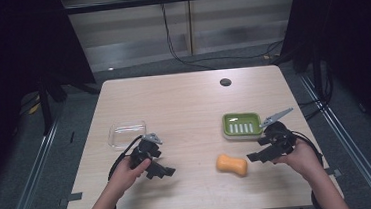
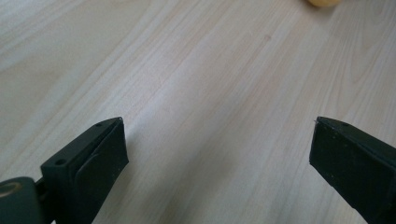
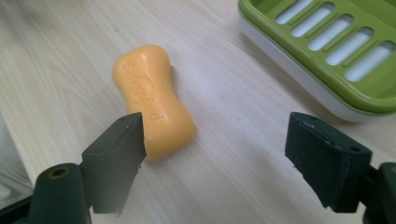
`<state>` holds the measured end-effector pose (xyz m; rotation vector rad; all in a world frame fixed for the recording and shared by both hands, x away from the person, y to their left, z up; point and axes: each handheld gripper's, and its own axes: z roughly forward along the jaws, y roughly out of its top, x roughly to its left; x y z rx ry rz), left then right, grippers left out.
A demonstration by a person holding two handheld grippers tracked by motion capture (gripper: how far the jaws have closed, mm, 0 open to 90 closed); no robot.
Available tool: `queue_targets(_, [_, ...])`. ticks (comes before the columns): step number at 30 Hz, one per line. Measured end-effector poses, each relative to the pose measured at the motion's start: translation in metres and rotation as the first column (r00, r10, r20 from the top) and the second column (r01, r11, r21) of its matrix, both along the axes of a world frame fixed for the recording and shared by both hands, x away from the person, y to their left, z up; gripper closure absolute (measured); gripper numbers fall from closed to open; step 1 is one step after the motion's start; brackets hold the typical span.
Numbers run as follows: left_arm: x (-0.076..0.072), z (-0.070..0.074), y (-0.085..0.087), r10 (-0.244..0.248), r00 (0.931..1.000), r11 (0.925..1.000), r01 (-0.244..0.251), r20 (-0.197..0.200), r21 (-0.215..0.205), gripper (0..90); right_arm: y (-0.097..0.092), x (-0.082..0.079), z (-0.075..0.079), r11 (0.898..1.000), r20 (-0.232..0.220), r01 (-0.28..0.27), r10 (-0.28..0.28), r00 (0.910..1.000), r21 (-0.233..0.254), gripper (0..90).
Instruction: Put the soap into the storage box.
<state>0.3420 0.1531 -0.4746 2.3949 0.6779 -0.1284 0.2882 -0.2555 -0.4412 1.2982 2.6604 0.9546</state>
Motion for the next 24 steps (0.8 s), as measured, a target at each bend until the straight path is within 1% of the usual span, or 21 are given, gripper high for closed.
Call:
queue_targets(1, [0.0,0.0,-0.001,0.004,1.0,0.9999,-0.004,0.004,-0.016,4.0,0.002,0.0,0.0,1.0,-0.006,-0.008,0.008,1.0,0.002,18.7])
queue_targets(2, [0.001,0.001,0.0,-0.011,0.9999,0.9998,0.011,0.01,-0.013,3.9,0.004,0.0,-0.001,1.0,-0.002,-0.015,0.015,0.9999,-0.007,18.2])
queue_targets(4, [0.001,0.0,0.0,-0.009,0.9999,0.9998,0.009,0.013,-0.015,3.9,0.007,0.0,-0.002,1.0,-0.008,-0.013,0.013,0.9999,-0.01,18.0])
queue_targets(5, [0.001,0.001,0.0,-0.012,0.9998,0.9999,0.012,0.013,-0.004,3.9,0.008,0.0,-0.003,0.999,-0.008,-0.029,0.029,0.9996,-0.018,18.0])
queue_targets(6, [0.001,0.0,0.001,-0.01,0.9997,1.0,0.009,0.02,0.002,4.0,0.013,-0.001,-0.003,0.999,-0.009,-0.037,0.037,0.9993,-0.019,18.0])
queue_targets(7, [0.001,0.0,0.001,-0.01,0.9997,1.0,0.009,0.02,0.002,4.1,0.013,-0.001,-0.003,0.999,-0.009,-0.037,0.037,0.9993,-0.019,18.0])
queue_targets(8, [0.0,0.0,0.0,0.001,0.9998,0.9999,-0.001,0.022,-0.015,4.1,0.017,-0.001,-0.004,0.999,-0.019,-0.044,0.044,0.9988,-0.019,17.4])
queue_targets(9, [0.0,0.0,0.0,0.001,0.9998,0.9999,-0.001,0.022,-0.015,4.0,0.017,-0.001,-0.004,0.999,-0.019,-0.044,0.044,0.9988,-0.019,17.4])
queue_targets(10, [0.001,0.001,0.001,-0.02,0.9994,0.9998,0.02,0.027,-0.008,4.0,0.024,-0.001,-0.004,0.998,-0.03,-0.058,0.057,0.9979,-0.031,16.3])
queue_targets(12, [0.0,0.0,0.0,-0.02,0.9995,0.9998,0.02,0.025,-0.006,4.0,0.029,-0.001,-0.004,0.996,-0.031,-0.073,0.071,0.997,-0.043,15.4])
queue_targets(16, [0.0,-0.001,0.0,-0.024,0.9994,0.9997,0.024,0.023,0.005,4.0,0.033,-0.002,-0.001,0.996,-0.024,-0.075,0.074,0.997,-0.052,14.8])
queue_targets(18, [0.001,-0.001,0.0,-0.02,0.9996,0.9998,0.02,0.02,0.008,4.1,0.037,-0.002,0.001,0.994,-0.021,-0.087,0.086,0.9961,-0.065,14.4])
queue_targets(19, [0.001,0.0,0.001,-0.014,0.9996,0.9998,0.014,0.023,0.012,4.0,0.042,-0.002,0.002,0.992,-0.017,-0.102,0.101,0.9948,-0.07,14.4])
queue_targets(22, [0.0,0.001,0.001,-0.018,0.9994,0.9998,0.018,0.028,0.006,4.1,0.047,-0.003,0.003,0.991,-0.021,-0.112,0.111,0.9936,-0.075,14.4])
queue_targets(23, [0.0,0.002,0.002,-0.026,0.9993,0.9996,0.026,0.029,0.014,4.0,0.054,-0.004,0.003,0.986,-0.018,-0.125,0.124,0.9921,-0.109,15.4])
queue_targets(24, [0.0,0.002,0.002,-0.026,0.9993,0.9996,0.026,0.029,0.014,4.0,0.056,-0.005,0.002,0.985,-0.022,-0.128,0.127,0.9917,-0.118,16.0])
